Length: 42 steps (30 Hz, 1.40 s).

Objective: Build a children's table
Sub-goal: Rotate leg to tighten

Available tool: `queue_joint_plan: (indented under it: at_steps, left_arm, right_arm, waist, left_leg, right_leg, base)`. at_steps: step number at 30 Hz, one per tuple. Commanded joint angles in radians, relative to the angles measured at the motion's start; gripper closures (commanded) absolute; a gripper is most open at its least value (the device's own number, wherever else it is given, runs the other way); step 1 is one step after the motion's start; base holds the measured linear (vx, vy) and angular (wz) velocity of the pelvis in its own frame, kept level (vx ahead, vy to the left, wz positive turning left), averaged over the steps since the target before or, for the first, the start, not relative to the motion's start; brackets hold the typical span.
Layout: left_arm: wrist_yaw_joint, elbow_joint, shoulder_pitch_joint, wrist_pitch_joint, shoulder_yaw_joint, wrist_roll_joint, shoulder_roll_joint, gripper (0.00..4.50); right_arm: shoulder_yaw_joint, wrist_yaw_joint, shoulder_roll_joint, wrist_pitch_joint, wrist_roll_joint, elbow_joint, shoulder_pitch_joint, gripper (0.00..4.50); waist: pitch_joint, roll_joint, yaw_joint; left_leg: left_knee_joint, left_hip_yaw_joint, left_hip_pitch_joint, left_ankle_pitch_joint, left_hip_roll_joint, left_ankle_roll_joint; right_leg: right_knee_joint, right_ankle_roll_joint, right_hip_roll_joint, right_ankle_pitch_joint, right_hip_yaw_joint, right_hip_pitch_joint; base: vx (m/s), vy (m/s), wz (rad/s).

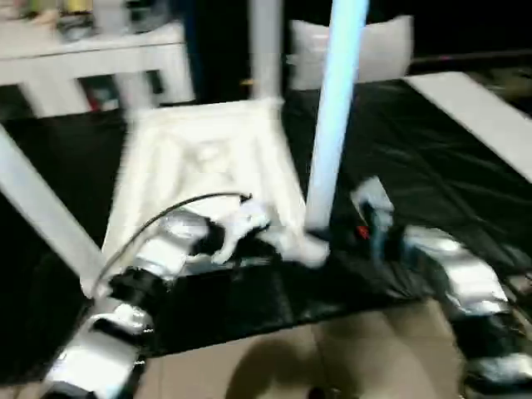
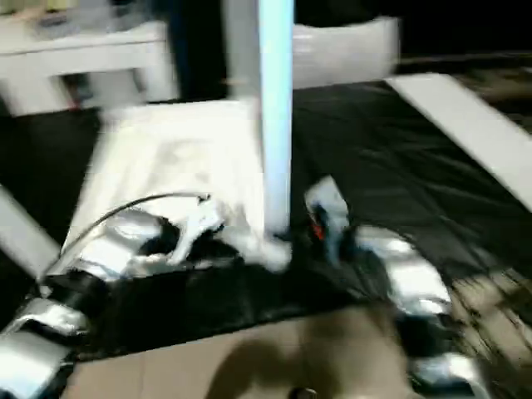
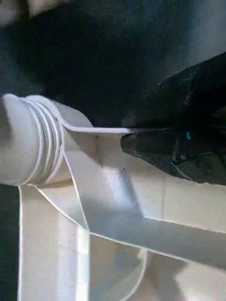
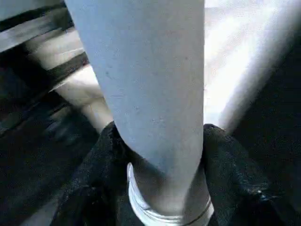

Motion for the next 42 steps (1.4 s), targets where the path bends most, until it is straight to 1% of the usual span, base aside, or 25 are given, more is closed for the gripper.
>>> queue_joint_plan:
  at_steps: [1,2,3,4,5,6,7,8,9,10,11,12,14,16,20,22,27,30,31,32,35,36,37,40,42]
  left_arm:
    - [0.071,-0.028,-0.050,0.023,0.010,-0.045,-0.093,4.50]
    - [0.119,-0.015,-0.063,0.029,0.024,-0.045,-0.114,4.50]
    - [0.162,-0.005,-0.073,0.035,0.036,-0.045,-0.132,4.50]
    - [0.207,0.007,-0.084,0.035,0.049,-0.046,-0.153,4.50]
    - [0.246,0.017,-0.092,0.037,0.060,-0.044,-0.169,4.50]
    - [0.268,0.021,-0.097,0.039,0.067,-0.043,-0.179,4.50]
    - [0.292,0.026,-0.102,0.043,0.074,-0.040,-0.190,4.50]
    - [0.322,0.025,-0.105,0.041,0.081,-0.033,-0.201,4.50]
    - [0.330,0.026,-0.106,0.038,0.083,-0.031,-0.204,4.50]
    - [0.330,0.020,-0.104,0.041,0.083,-0.026,-0.200,4.50]
    - [0.332,0.017,-0.103,0.044,0.083,-0.024,-0.198,4.50]
    - [0.328,0.013,-0.101,0.043,0.081,-0.021,-0.193,4.50]
    - [0.314,0.011,-0.097,0.038,0.078,-0.019,-0.179,4.50]
    - [0.285,0.002,-0.085,0.020,0.070,-0.019,-0.155,4.50]
    - [0.213,-0.014,-0.061,-0.011,0.057,-0.027,-0.118,4.50]
    - [0.155,-0.023,-0.047,-0.041,0.044,-0.031,-0.093,4.50]
    - [-0.004,-0.030,-0.019,-0.114,0.016,-0.050,-0.038,4.50]
    - [-0.109,-0.027,-0.007,-0.169,-0.015,-0.050,0.004,4.50]
    - [-0.125,-0.028,-0.006,-0.172,-0.019,-0.052,0.009,4.50]
    - [-0.164,-0.030,-0.002,-0.179,-0.029,-0.055,0.024,4.50]
    - [-0.249,-0.021,-0.002,-0.216,-0.055,-0.049,0.060,4.50]
    - [-0.308,-0.019,-0.003,-0.233,-0.069,-0.049,0.079,4.50]
    - [-0.308,-0.019,-0.003,-0.233,-0.069,-0.049,0.079,4.50]
    - [-0.399,-0.024,-0.003,-0.255,-0.099,-0.048,0.108,4.50]
    - [-0.432,-0.025,-0.002,-0.266,-0.110,-0.049,0.117,4.50]
  right_arm:
    - [0.035,-0.107,0.085,0.047,0.002,0.033,-0.038,2.53]
    - [0.023,-0.165,0.112,0.054,-0.006,0.057,-0.055,2.54]
    - [0.013,-0.217,0.133,0.060,-0.018,0.076,-0.070,2.54]
    - [0.001,-0.274,0.157,0.058,-0.028,0.107,-0.087,2.54]
    - [-0.011,-0.320,0.178,0.054,-0.038,0.132,-0.102,2.54]
    - [-0.018,-0.345,0.190,0.047,-0.046,0.148,-0.111,2.54]
    - [-0.023,-0.368,0.202,0.032,-0.056,0.165,-0.120,1.98]
    - [-0.020,-0.370,0.210,-0.019,-0.068,0.185,-0.128,1.98]
    - [-0.019,-0.370,0.211,-0.036,-0.071,0.190,-0.131,1.84]
    - [-0.029,-0.357,0.214,-0.053,-0.060,0.183,-0.128,1.79]
    - [-0.036,-0.353,0.217,-0.061,-0.054,0.179,-0.127,1.79]
    - [-0.041,-0.340,0.216,-0.074,-0.047,0.170,-0.123,1.59]
    - [-0.039,-0.313,0.200,-0.095,-0.044,0.149,-0.112,1.38]
    - [-0.040,-0.272,0.164,-0.129,-0.041,0.127,-0.091,1.27]
    - [-0.047,-0.166,0.093,-0.172,-0.019,0.101,-0.059,0.94]
    - [-0.040,-0.088,0.042,-0.201,-0.017,0.081,-0.040,0.86]
    - [-0.015,0.093,-0.075,-0.260,-0.016,0.062,-0.008,0.37]
    - [0.012,0.231,-0.142,-0.276,0.005,0.027,0.016,0.37]
    - [0.016,0.244,-0.150,-0.280,0.005,0.024,0.018,0.37]
    - [0.025,0.282,-0.170,-0.283,0.014,0.019,0.024,0.37]
    - [0.044,0.381,-0.206,-0.285,0.045,0.012,0.034,0.37]
    - [0.060,0.455,-0.227,-0.273,0.069,0.000,0.042,0.37]
    - [0.060,0.455,-0.227,-0.273,0.069,0.000,0.042,0.65]
    - [0.084,0.532,-0.246,-0.254,0.090,-0.012,0.047,0.74]
    - [0.096,0.558,-0.251,-0.247,0.094,-0.016,0.050,1.06]
  waist:
    - [-0.055,0.004,-0.002]
    - [-0.054,-0.007,-0.007]
    - [-0.044,-0.037,-0.026]
    - [-0.048,-0.042,-0.029]
    - [-0.055,-0.038,-0.039]
    - [-0.065,-0.024,-0.047]
    - [-0.070,-0.006,-0.055]
    - [-0.071,-0.002,-0.053]
    - [-0.073,-0.009,-0.055]
    - [-0.074,-0.017,-0.055]
    - [-0.075,-0.019,-0.053]
    - [-0.080,-0.018,-0.051]
    - [-0.086,-0.020,-0.046]
    - [-0.087,-0.022,-0.038]
    - [-0.084,-0.020,-0.019]
    - [-0.083,-0.018,-0.011]
    - [-0.077,-0.020,0.011]
    - [-0.078,-0.020,0.040]
    - [-0.078,-0.020,0.042]
    - [-0.079,-0.020,0.049]
    - [-0.080,-0.017,0.064]
    - [-0.083,-0.017,0.073]
    - [-0.083,-0.017,0.078]
    - [-0.084,-0.021,0.098]
    - [-0.082,-0.021,0.103]
  left_leg:
    - [-0.133,-0.055,-0.021,-0.511,0.095,0.029]
    - [-0.135,-0.041,0.007,-0.557,0.080,0.008]
    - [-0.059,-0.002,0.038,-0.474,-0.019,-0.005]
    - [-0.023,0.021,0.049,-0.381,-0.056,0.008]
    - [-0.021,0.018,0.015,-0.306,-0.057,0.039]
    - [-0.038,0.002,-0.013,-0.286,-0.035,0.048]
    - [-0.059,-0.022,-0.024,-0.277,0.004,0.048]
    - [-0.069,-0.031,-0.029,-0.271,0.019,0.055]
    - [-0.072,-0.030,-0.024,-0.262,0.018,0.062]
    - [-0.067,-0.021,-0.025,-0.230,0.000,0.063]
    - [-0.066,-0.018,-0.029,-0.209,-0.006,0.066]
    - [-0.065,-0.019,-0.036,-0.158,-0.008,0.082]
    - [-0.063,-0.023,-0.042,-0.084,-0.002,0.113]
    - [-0.059,-0.021,-0.046,-0.058,-0.003,0.149]
    - [-0.058,-0.016,-0.041,-0.044,0.001,0.171]
    - [-0.061,-0.017,-0.039,-0.059,0.004,0.168]
    - [-0.065,-0.012,-0.029,-0.126,0.006,0.132]
    - [-0.069,-0.011,-0.023,-0.132,0.011,0.137]
    - [-0.069,-0.011,-0.026,-0.124,0.012,0.137]
    - [-0.070,-0.010,-0.020,-0.115,0.014,0.134]
    - [-0.071,-0.008,-0.020,-0.089,0.018,0.145]
    - [-0.070,-0.005,-0.013,-0.081,0.020,0.147]
    - [-0.070,-0.004,-0.013,-0.078,0.021,0.152]
    - [-0.070,0.000,-0.014,-0.059,0.025,0.155]
    - [-0.071,0.002,-0.014,-0.066,0.025,0.145]
  right_leg:
    - [0.005,0.065,-0.052,-0.453,0.076,0.095]
    - [0.000,0.017,-0.057,-0.410,0.107,0.068]
    - [-0.097,0.054,-0.057,-0.696,0.058,0.016]
    - [-0.120,0.080,-0.062,-0.782,0.037,-0.002]
    - [-0.120,0.120,-0.065,-0.803,0.011,0.031]
    - [-0.111,0.141,-0.054,-0.710,0.008,0.054]
    - [-0.095,0.113,-0.062,-0.588,0.020,0.069]
    - [-0.080,0.090,-0.063,-0.523,0.033,0.071]
    - [-0.072,0.043,-0.062,-0.440,0.046,0.063]
    - [-0.071,0.001,-0.064,-0.427,0.050,0.060]
    - [-0.069,-0.014,-0.065,-0.429,0.052,0.062]
    - [-0.059,-0.039,-0.066,-0.398,0.057,0.067]
    - [-0.041,-0.075,-0.065,-0.304,0.065,0.067]
    - [-0.031,-0.092,-0.067,-0.266,0.070,0.068]
    - [-0.031,-0.094,-0.065,-0.263,0.074,0.064]
    - [-0.032,-0.090,-0.065,-0.284,0.074,0.064]
    - [-0.046,-0.060,-0.064,-0.381,0.075,0.058]
    - [-0.040,-0.066,-0.065,-0.370,0.084,0.054]
    - [-0.037,-0.069,-0.065,-0.361,0.085,0.055]
    - [-0.037,-0.079,-0.063,-0.349,0.086,0.050]
    - [-0.026,-0.100,-0.062,-0.310,0.094,0.051]
    - [-0.025,-0.110,-0.063,-0.296,0.097,0.048]
    - [-0.023,-0.117,-0.063,-0.286,0.098,0.048]
    - [-0.015,-0.130,-0.066,-0.268,0.103,0.048]
    - [-0.018,-0.126,-0.066,-0.290,0.103,0.047]
  base:
    - [0.000,0.000,0.00]
    - [0.000,0.000,0.00]
    - [0.000,0.000,0.00]
    - [0.000,0.000,0.00]
    - [0.000,0.000,0.00]
    - [0.000,0.000,0.00]
    - [0.000,0.000,0.00]
    - [0.000,0.000,0.00]
    - [0.000,0.000,0.00]
    - [0.000,0.000,0.00]
    - [0.000,0.000,0.00]
    - [0.000,0.000,0.00]
    - [0.000,0.000,0.00]
    - [0.000,0.000,0.00]
    - [0.000,0.000,0.00]
    - [0.000,0.000,0.00]
    - [0.000,0.000,0.00]
    - [0.000,0.000,0.00]
    - [0.000,0.000,0.00]
    - [0.000,0.000,0.00]
    - [0.000,0.000,0.00]
    - [0.000,0.000,0.00]
    - [0.000,0.000,0.00]
    - [0.000,0.000,0.00]
    - [0.000,0.000,0.00]
